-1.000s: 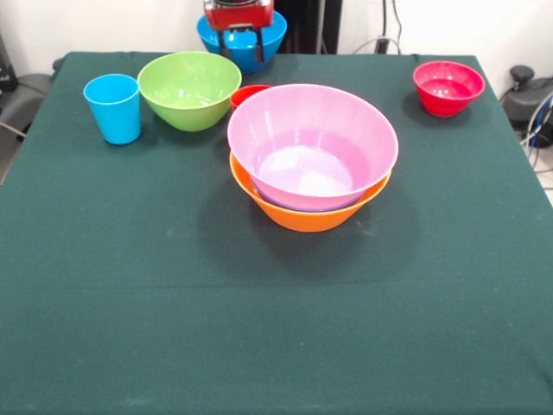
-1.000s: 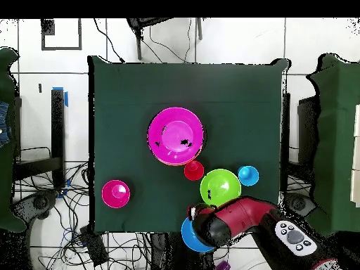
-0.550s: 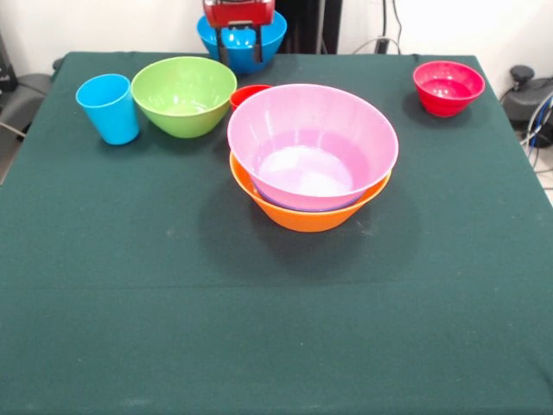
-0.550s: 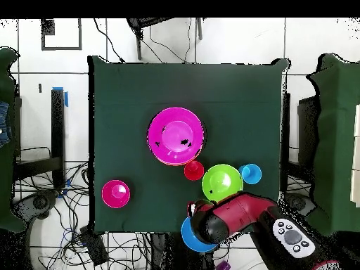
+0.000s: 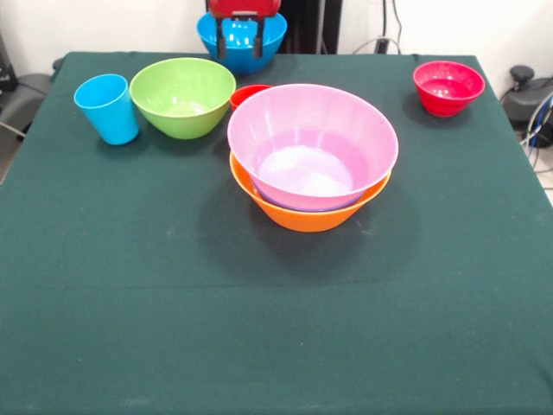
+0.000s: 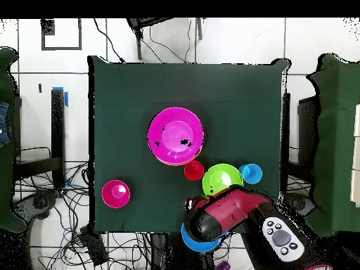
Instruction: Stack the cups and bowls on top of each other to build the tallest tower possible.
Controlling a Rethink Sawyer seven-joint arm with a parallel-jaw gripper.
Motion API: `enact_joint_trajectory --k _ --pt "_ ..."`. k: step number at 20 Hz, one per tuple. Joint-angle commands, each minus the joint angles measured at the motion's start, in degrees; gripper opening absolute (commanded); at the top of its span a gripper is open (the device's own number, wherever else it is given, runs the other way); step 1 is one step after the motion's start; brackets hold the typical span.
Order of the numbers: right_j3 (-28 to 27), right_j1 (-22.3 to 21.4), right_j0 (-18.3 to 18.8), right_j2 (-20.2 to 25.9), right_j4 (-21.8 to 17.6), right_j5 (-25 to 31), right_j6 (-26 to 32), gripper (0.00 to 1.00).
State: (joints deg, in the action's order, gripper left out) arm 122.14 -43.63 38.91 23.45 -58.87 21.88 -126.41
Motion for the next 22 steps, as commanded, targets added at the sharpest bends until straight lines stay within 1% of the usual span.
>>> enact_joint_trajectory --k 1,6,8,9,10,11,12,13,14,15,17,22 --pt "0.0 -1.8 -4.1 3.7 0.3 5.8 9.1 1.00" --pt "0.7 -2.5 -4.5 3.8 2.0 6.1 8.4 1.00" --pt "1.7 -2.1 -4.1 3.4 3.8 5.6 6.4 1.00" --pt "1.1 -1.2 -3.9 3.1 5.0 5.6 5.0 1.00" --pt "1.1 -1.0 -4.3 2.6 5.1 5.3 4.1 1.00" --pt "1.0 -0.6 -5.6 1.2 4.2 4.7 2.4 1.00" --pt "0.8 -0.5 -6.4 0.4 3.4 4.4 1.8 1.00" --pt "0.5 -0.1 -7.5 -1.0 1.8 4.3 1.1 1.00" --pt "0.4 0.1 -8.0 -1.6 1.3 4.1 0.5 1.00" --pt "0.4 0.7 -8.9 -3.1 0.3 3.0 -1.5 1.00" --pt "0.8 1.6 -9.4 -5.0 -0.2 1.3 -3.4 1.00" --pt "1.4 3.2 -10.4 -8.2 0.5 -0.5 -4.8 1.00"
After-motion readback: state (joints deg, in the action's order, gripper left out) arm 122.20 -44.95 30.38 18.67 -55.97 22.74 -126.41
